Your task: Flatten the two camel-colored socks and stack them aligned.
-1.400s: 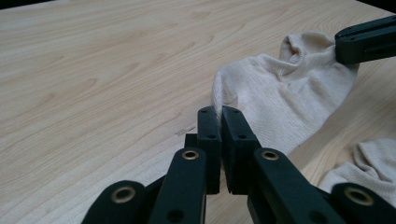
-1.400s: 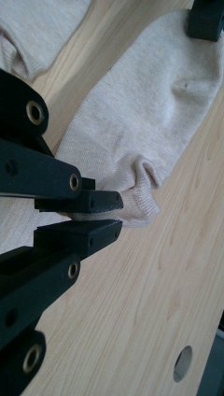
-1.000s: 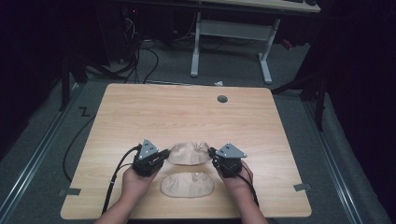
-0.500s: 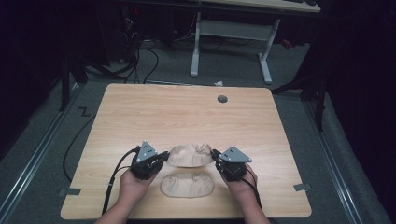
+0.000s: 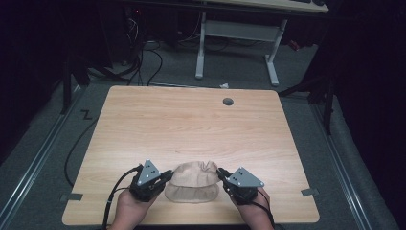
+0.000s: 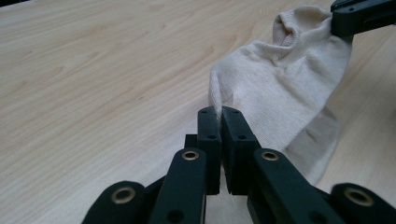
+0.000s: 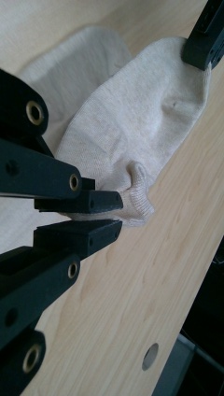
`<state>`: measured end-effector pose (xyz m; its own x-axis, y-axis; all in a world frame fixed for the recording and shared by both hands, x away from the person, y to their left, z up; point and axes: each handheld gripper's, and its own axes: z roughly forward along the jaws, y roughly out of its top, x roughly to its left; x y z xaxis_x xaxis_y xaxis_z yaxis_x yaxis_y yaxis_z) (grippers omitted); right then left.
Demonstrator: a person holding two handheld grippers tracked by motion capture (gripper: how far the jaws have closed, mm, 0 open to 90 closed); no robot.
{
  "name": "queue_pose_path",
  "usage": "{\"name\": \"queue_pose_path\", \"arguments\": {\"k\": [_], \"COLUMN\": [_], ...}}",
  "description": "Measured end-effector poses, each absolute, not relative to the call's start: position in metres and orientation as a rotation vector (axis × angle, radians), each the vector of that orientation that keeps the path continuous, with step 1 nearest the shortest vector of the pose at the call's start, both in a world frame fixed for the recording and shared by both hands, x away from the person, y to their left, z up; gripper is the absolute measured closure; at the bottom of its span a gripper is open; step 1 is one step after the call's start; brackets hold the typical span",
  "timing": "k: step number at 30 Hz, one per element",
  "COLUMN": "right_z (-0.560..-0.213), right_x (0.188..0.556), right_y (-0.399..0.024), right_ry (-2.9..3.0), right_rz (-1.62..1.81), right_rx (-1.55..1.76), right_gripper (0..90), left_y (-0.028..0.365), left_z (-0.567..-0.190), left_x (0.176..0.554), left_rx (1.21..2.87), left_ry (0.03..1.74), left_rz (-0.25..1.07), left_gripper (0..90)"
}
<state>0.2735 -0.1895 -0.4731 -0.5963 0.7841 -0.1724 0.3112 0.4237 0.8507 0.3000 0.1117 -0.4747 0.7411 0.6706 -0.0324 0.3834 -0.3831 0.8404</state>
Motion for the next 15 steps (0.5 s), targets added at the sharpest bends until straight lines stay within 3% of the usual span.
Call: {"name": "queue_pose_path", "arguments": {"k": [15], "right_z": [-0.492], "right_x": [0.256], "right_y": [-0.189], "right_ry": [2.233], "right_rz": [1.06], "right_rx": [0.934], "right_gripper": [84.2], "left_y": [0.117], "left_z": [-0.486], "left_x": [0.284], "left_rx": [2.095], "left_ry": [0.805], "left_rz": [0.331], "left_gripper": [86.6]}}
